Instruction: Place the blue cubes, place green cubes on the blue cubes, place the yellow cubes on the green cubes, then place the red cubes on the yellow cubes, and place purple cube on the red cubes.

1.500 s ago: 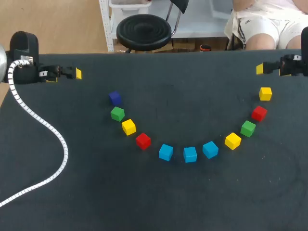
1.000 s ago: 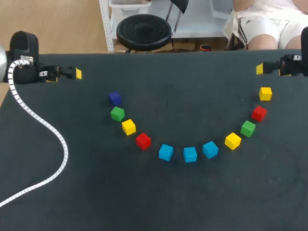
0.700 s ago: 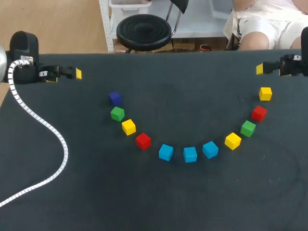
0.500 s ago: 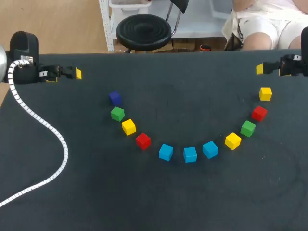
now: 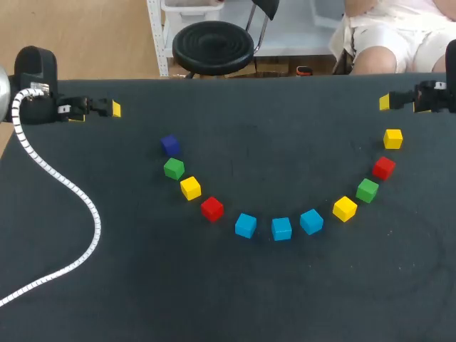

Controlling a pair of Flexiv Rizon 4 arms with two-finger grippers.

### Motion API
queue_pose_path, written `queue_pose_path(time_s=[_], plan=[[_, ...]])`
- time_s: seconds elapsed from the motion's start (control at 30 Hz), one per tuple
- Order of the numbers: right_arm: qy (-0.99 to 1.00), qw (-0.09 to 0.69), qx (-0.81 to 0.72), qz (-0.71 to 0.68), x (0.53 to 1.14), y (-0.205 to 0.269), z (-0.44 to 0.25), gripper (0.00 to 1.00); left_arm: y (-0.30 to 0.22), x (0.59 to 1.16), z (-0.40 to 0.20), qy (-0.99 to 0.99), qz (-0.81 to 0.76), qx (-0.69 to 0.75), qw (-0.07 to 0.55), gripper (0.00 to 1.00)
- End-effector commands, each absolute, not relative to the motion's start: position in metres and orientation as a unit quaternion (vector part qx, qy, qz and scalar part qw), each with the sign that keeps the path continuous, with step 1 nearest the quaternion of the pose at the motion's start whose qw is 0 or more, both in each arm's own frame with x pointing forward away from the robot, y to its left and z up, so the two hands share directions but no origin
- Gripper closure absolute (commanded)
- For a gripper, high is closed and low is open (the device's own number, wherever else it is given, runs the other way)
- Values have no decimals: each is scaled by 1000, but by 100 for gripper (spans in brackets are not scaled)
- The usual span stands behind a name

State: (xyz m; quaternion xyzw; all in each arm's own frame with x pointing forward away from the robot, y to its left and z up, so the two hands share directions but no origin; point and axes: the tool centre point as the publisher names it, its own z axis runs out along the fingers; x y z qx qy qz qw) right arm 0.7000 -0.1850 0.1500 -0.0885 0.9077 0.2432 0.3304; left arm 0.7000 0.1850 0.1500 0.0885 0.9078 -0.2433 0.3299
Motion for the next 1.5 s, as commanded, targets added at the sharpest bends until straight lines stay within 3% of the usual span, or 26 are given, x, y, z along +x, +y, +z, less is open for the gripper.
queue_pose_path(time_s=[0.03, 0.8, 1.5], plan=[[908, 330, -88, 243, 700, -185, 150, 0, 185, 700, 150, 908, -243, 88, 330, 0], [908, 330, -88, 243, 700, -185, 150, 0, 186, 699, 153, 902, -250, 94, 338, 0], [908, 330, -88, 243, 700, -185, 150, 0, 169, 645, 190, 843, -242, 312, 365, 0]])
